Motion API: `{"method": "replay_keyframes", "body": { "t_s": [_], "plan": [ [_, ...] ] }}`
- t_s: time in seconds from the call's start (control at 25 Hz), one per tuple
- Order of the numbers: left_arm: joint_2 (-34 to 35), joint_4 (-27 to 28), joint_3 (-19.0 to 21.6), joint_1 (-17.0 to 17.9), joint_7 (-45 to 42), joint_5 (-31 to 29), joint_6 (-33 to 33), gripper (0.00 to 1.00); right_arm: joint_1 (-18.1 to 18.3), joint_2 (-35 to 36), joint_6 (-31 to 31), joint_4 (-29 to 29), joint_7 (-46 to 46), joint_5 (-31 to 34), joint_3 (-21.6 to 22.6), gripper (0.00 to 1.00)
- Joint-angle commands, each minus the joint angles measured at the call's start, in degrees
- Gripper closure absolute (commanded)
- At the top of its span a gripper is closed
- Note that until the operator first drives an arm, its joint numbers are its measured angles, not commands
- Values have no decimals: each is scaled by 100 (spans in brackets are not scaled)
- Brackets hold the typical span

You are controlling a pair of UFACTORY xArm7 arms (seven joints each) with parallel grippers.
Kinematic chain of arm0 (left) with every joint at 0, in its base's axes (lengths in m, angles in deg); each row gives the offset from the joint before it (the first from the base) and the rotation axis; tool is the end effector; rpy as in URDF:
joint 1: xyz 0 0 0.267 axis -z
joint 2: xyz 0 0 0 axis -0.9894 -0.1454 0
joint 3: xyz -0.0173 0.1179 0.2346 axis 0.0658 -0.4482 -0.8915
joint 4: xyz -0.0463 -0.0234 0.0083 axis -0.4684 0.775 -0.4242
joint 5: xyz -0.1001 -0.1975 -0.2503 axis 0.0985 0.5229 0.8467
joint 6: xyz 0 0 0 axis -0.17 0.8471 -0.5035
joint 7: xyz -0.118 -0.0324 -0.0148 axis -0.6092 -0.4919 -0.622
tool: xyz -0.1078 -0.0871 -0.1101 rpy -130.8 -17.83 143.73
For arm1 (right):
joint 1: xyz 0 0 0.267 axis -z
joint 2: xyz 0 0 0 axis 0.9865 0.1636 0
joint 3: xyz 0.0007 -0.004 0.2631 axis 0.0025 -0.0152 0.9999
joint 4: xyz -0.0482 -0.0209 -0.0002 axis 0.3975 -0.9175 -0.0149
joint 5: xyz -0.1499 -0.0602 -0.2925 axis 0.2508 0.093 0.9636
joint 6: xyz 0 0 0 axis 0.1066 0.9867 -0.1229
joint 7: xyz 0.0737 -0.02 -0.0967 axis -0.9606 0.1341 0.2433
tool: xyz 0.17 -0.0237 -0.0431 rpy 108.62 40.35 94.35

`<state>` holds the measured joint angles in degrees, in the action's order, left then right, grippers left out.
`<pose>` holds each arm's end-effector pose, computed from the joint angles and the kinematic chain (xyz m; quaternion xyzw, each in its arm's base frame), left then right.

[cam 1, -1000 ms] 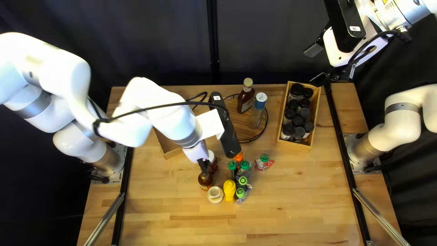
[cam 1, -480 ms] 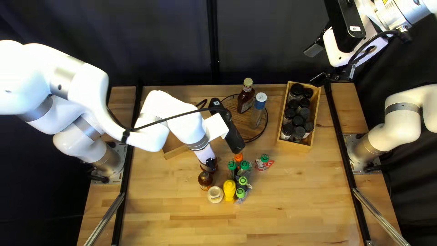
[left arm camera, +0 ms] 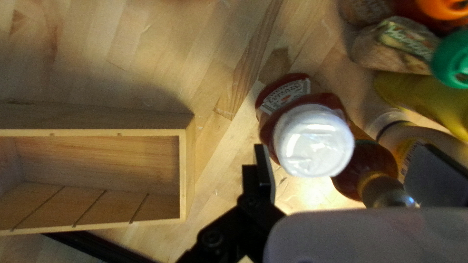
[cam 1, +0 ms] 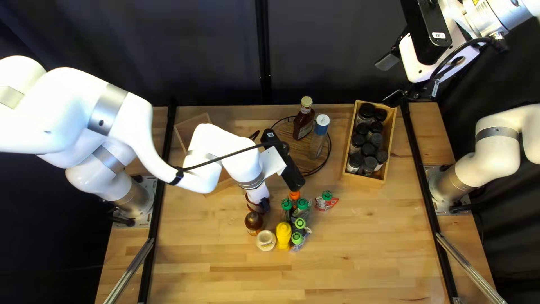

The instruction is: Separate condiments, baby food and spices and place it in 3 different racks/containers

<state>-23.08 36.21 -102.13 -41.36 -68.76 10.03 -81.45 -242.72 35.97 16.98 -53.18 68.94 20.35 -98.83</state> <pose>0.4176 -0.0395 0.1118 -0.9678 -0.2487 -0.0248 0.0286 0.3904 -0.0395 0.4839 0.9572 0.0048 0.2893 0.0051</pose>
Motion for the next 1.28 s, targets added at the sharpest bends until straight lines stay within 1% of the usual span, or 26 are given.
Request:
{"method": "replay_keyframes", "body": {
  "t_s": [0.04, 0.08, 0.12, 0.16, 0.24, 0.36, 0.52, 0.64, 0.68, 0.76, 0.88, 1.0, 1.08, 1.16, 1.28],
  "plan": [
    [-71, -18, 3, 11, 17, 53, 44, 14, 0, 0, 0, 0, 0, 0, 0, 0],
    [-97, -10, 6, 15, 15, 54, 48, 43, 0, 0, 0, 0, 0, 0, 0, 0],
    [-130, 0, 12, 21, 6, 50, 51, 89, 0, 0, 0, 0, 0, 0, 0, 0],
    [-152, 20, 18, 26, -3, 46, 33, 98, 0, 0, 0, 0, 0, 0, 0, 0],
    [-161, 37, 26, 30, -18, 36, 6, 100, 0, 0, 0, 0, 0, 0, 0, 0],
    [-134, 104, 32, 31, -22, 1, -106, 100, 0, 0, 0, 0, 0, 0, 0, 0],
    [78, 383, 77, 34, -47, -167, -584, 100, 0, 0, 0, 0, 0, 0, 0, 0],
    [197, 825, 89, 14, 51, -275, -1161, 100, 0, 0, 0, 0, 0, 0, 0, 0],
    [232, 1048, 84, -4, 117, -328, -1428, 100, 0, 0, 0, 0, 0, 0, 0, 0],
    [291, 1355, 25, -75, 282, -434, -1790, 100, 0, 0, 0, 0, 0, 0, 0, 0],
    [354, 1597, -91, -188, 515, -552, -2062, 100, 0, 0, 0, 0, 0, 0, 0, 0],
    [362, 1834, -261, -326, 823, -636, -2208, 100, 0, 0, 0, 0, 0, 0, 0, 0],
    [292, 1943, -382, -404, 1033, -624, -2181, 100, 0, 0, 0, 0, 0, 0, 0, 0],
    [133, 2061, -519, -481, 1296, -516, -2083, 100, 0, 0, 0, 0, 0, 0, 0, 0],
    [-245, 2261, -726, -623, 1850, -194, -1853, 99, 0, 0, 0, 0, 0, 0, 0, 0]
  ]
}}
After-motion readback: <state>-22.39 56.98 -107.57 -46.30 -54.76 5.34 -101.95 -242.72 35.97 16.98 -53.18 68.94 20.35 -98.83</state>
